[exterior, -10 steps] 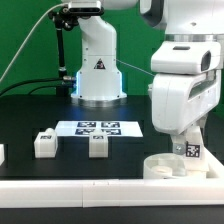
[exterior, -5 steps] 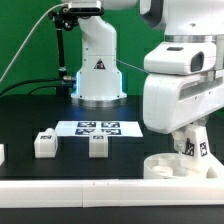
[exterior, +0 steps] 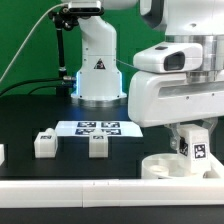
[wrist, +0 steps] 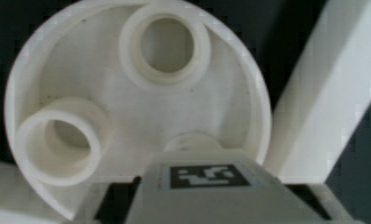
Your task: Assemble stool
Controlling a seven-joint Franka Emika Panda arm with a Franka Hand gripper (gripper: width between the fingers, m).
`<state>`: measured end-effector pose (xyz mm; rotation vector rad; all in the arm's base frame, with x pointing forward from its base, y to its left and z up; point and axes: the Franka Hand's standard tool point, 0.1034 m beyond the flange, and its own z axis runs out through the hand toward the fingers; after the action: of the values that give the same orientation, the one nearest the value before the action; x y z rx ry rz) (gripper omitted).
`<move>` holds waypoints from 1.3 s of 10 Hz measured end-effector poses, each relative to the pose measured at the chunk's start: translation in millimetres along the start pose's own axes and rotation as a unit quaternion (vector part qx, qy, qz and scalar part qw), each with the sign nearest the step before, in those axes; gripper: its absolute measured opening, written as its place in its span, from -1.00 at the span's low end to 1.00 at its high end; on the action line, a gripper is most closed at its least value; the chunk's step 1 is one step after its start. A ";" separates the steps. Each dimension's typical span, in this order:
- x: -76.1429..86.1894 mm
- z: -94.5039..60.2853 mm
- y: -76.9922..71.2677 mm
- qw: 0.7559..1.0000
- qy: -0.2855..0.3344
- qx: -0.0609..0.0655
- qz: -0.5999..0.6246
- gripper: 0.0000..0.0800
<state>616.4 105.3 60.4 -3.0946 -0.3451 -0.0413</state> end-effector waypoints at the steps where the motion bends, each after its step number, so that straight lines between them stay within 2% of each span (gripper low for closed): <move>1: 0.7 -0.4 -1.7 0.996 0.001 0.004 0.091 -0.16; 2: 1.5 -0.7 -3.3 0.986 0.001 0.009 0.165 -0.16; 3: 2.4 -0.8 -4.2 0.966 -0.001 0.033 0.256 -0.16; 4: 5.5 -3.1 -1.8 0.928 -0.004 0.070 0.365 -0.16; 5: 6.4 -4.4 1.7 0.917 -0.005 0.082 0.391 -0.16; 9: 8.2 -4.8 -0.8 0.873 -0.010 0.082 0.481 -0.16; 10: 8.6 -5.0 -1.5 0.853 -0.013 0.081 0.516 -0.16; 11: 11.3 -7.2 -4.5 0.813 -0.016 0.083 0.575 -0.16; 12: 14.5 -8.8 -6.1 0.762 -0.020 0.089 0.641 -0.16; 13: 19.5 -10.3 -1.6 0.708 -0.014 0.107 0.698 -0.16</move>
Offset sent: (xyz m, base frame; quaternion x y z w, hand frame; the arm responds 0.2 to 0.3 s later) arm 0.0063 0.0080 0.0088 0.1997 -0.0333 0.5585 0.8044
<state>634.8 110.8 71.3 -2.2732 1.7899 0.0760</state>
